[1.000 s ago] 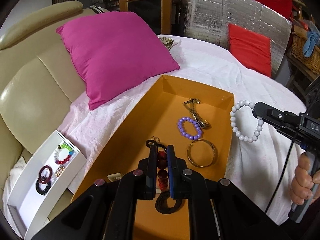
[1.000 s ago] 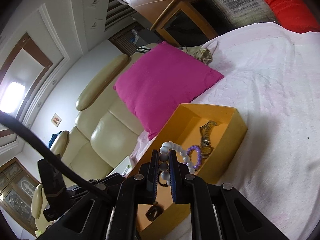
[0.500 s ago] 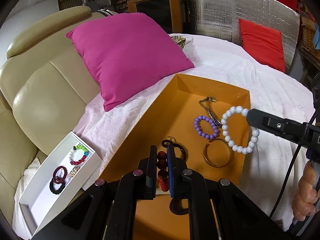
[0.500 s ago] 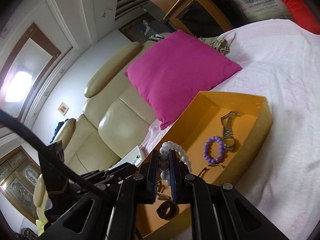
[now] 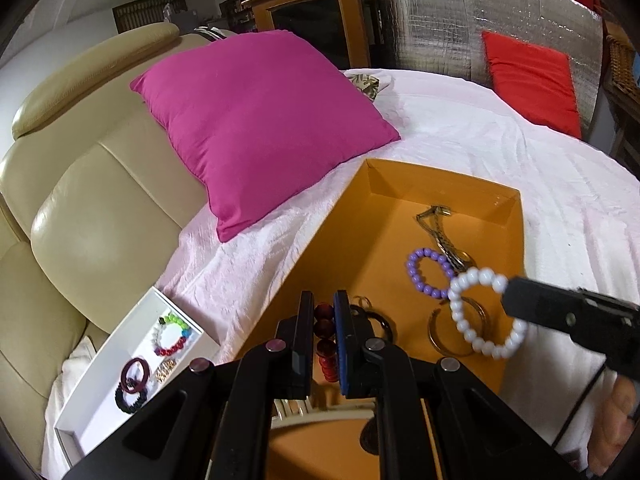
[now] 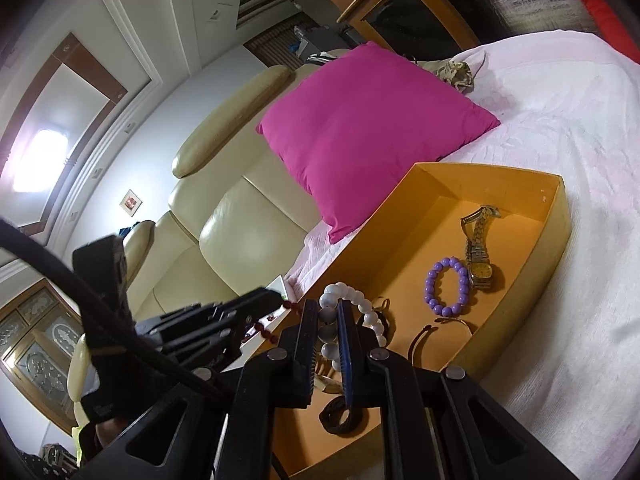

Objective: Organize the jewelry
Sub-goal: 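Lower both held bracelets into the orange box beside the other jewelry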

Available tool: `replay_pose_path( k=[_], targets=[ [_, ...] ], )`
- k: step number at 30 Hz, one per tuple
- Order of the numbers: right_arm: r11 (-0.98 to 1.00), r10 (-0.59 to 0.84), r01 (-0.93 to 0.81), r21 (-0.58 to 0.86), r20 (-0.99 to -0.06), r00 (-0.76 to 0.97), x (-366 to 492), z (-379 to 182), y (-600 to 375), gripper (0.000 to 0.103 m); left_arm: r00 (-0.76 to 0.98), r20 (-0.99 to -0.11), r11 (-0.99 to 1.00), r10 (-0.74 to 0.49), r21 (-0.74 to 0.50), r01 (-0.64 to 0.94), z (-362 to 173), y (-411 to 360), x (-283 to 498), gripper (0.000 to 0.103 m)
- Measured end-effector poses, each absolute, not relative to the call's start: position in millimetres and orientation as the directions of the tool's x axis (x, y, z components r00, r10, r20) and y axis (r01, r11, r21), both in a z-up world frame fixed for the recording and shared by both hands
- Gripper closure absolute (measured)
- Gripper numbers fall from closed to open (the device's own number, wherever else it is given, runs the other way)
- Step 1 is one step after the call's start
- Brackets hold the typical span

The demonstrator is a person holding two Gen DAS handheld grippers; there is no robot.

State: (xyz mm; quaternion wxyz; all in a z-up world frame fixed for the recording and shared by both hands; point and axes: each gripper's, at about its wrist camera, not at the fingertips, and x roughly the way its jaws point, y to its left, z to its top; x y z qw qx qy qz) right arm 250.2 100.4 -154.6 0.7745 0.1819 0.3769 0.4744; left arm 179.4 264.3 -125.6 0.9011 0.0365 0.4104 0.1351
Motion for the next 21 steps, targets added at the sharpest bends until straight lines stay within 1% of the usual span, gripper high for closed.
replay_pose_path(
  k=[8, 21],
  targets=[
    [0.475, 0.875, -0.604, 0.640, -0.416, 0.247, 246, -157, 102, 0.092, 0.637, -0.711, 0.955, 0.298, 0.227, -0.194, -119, 266, 205, 0.093],
    [0.450, 0.884, -0.620, 0.643, -0.418, 0.208, 238, -160, 110, 0.092, 0.620, -0.714, 0.943, 0.325, 0.295, -0.155, -126, 264, 244, 0.093]
  ],
)
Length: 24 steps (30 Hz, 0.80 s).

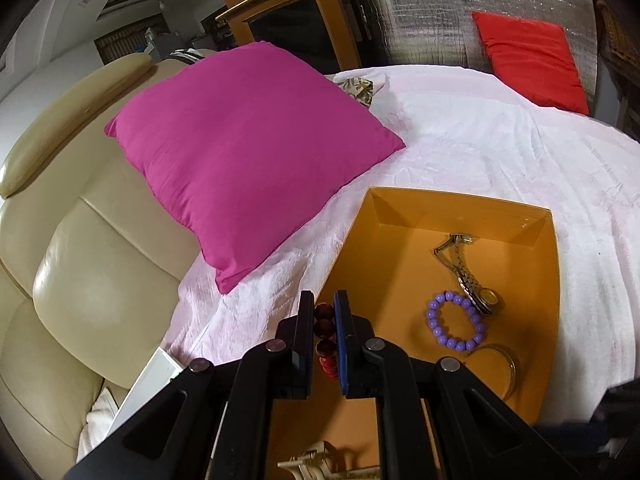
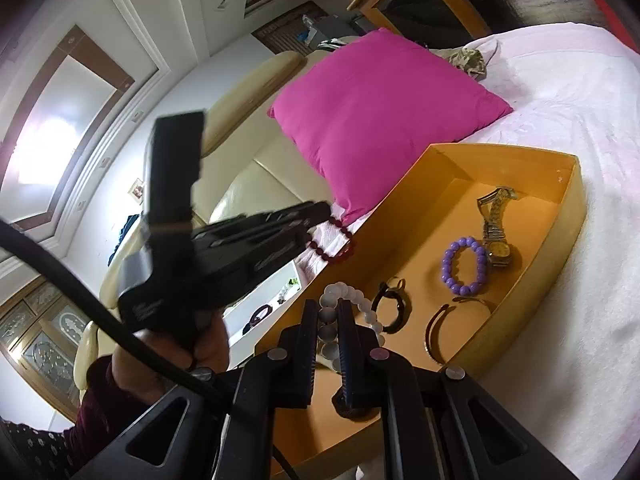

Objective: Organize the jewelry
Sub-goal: 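Lower both held bracelets into the orange box beside the other jewelry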

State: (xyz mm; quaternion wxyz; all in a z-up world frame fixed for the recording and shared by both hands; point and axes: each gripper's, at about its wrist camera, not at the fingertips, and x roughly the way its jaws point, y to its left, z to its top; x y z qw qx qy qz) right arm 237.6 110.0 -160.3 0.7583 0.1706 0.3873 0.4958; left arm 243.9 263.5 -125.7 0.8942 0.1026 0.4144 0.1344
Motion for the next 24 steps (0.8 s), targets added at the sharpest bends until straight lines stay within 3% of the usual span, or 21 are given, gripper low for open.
replay_pose_path(
  k=[24],
  targets=[
    [0.429, 0.882, -0.650, 0.628, -0.447, 0.150, 222, -172, 124, 0.092, 0.577, -0.730, 0.923, 0.366, 0.366, -0.123, -149, 256, 286, 0.093]
  ],
)
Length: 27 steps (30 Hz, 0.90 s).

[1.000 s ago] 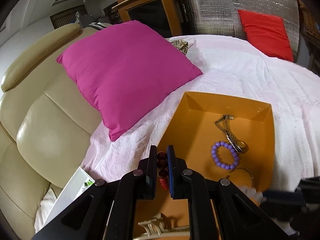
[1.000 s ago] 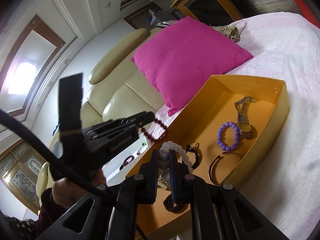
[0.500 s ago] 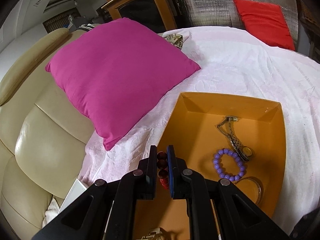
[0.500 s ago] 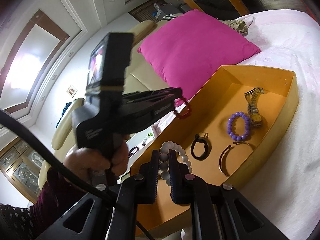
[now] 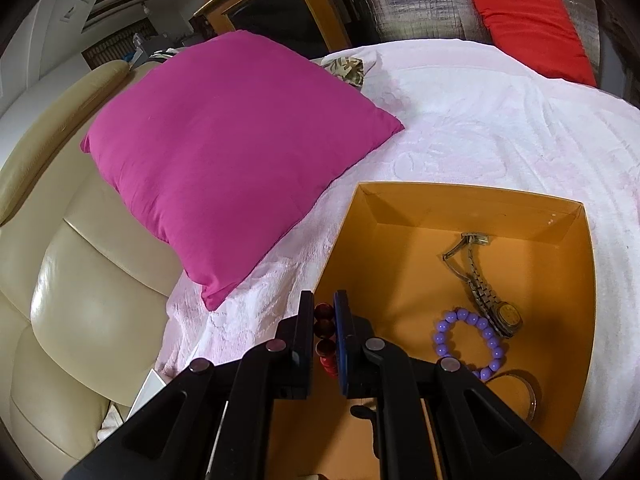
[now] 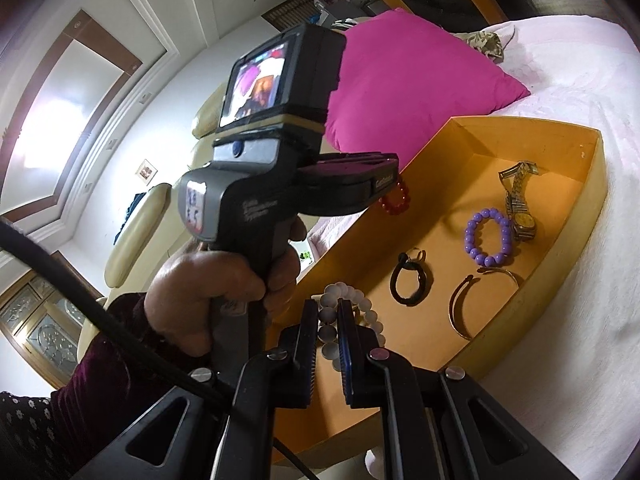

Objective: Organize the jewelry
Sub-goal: 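Lower both held bracelets into the orange box beside the other jewelry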

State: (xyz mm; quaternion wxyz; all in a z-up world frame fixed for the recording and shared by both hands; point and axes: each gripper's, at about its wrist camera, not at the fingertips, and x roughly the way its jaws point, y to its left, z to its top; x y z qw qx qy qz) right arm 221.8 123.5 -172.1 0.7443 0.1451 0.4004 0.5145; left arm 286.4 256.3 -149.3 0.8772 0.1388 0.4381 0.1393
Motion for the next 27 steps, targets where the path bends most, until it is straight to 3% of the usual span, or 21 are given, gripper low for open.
replay_pose_path(
  k=[27],
  targets=[
    [0.461, 0.864, -0.616, 0.639, -0.482, 0.147, 231, -189, 122, 0.092, 0.563, -0.744, 0.923, 0.360, 0.373, -0.098, -179, 250, 300, 0.094]
  ],
)
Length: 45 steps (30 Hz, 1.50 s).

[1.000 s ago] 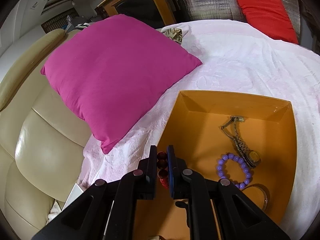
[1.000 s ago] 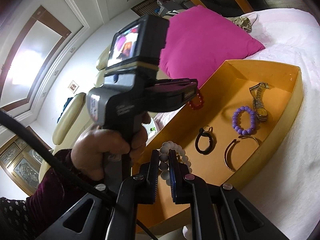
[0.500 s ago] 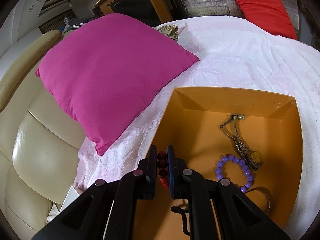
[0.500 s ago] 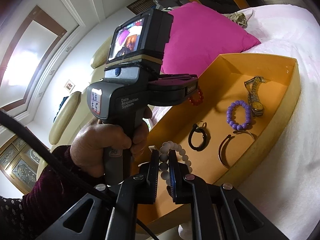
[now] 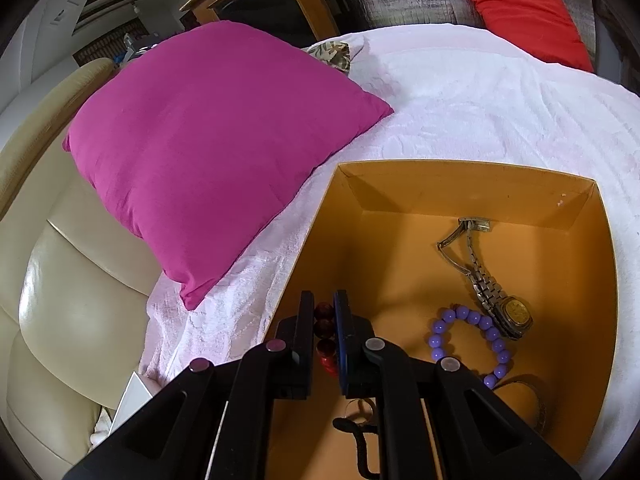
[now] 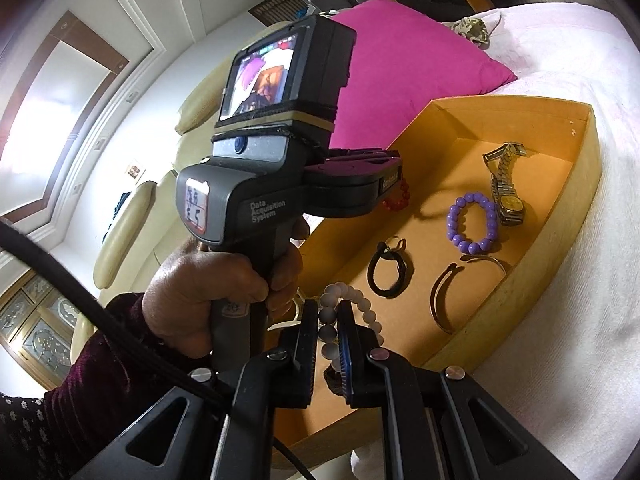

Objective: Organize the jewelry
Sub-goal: 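Lower both held bracelets into the orange box beside the other jewelry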

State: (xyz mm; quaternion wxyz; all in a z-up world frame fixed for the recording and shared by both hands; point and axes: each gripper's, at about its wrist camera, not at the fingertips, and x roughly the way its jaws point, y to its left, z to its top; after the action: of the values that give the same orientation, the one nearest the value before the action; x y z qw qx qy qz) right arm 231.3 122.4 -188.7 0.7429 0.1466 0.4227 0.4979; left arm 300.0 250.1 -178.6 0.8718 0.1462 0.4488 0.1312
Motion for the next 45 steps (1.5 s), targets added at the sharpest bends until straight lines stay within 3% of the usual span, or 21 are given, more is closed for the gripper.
replay_pose_path(
  k=[45],
  targets=[
    [0.494, 0.849, -0.570, 0.656, -0.505, 0.154, 238, -191, 127, 0.092, 0.523, -0.780, 0.931, 0.343, 0.356, -0.080, -207, 252, 311, 0.093]
  ],
)
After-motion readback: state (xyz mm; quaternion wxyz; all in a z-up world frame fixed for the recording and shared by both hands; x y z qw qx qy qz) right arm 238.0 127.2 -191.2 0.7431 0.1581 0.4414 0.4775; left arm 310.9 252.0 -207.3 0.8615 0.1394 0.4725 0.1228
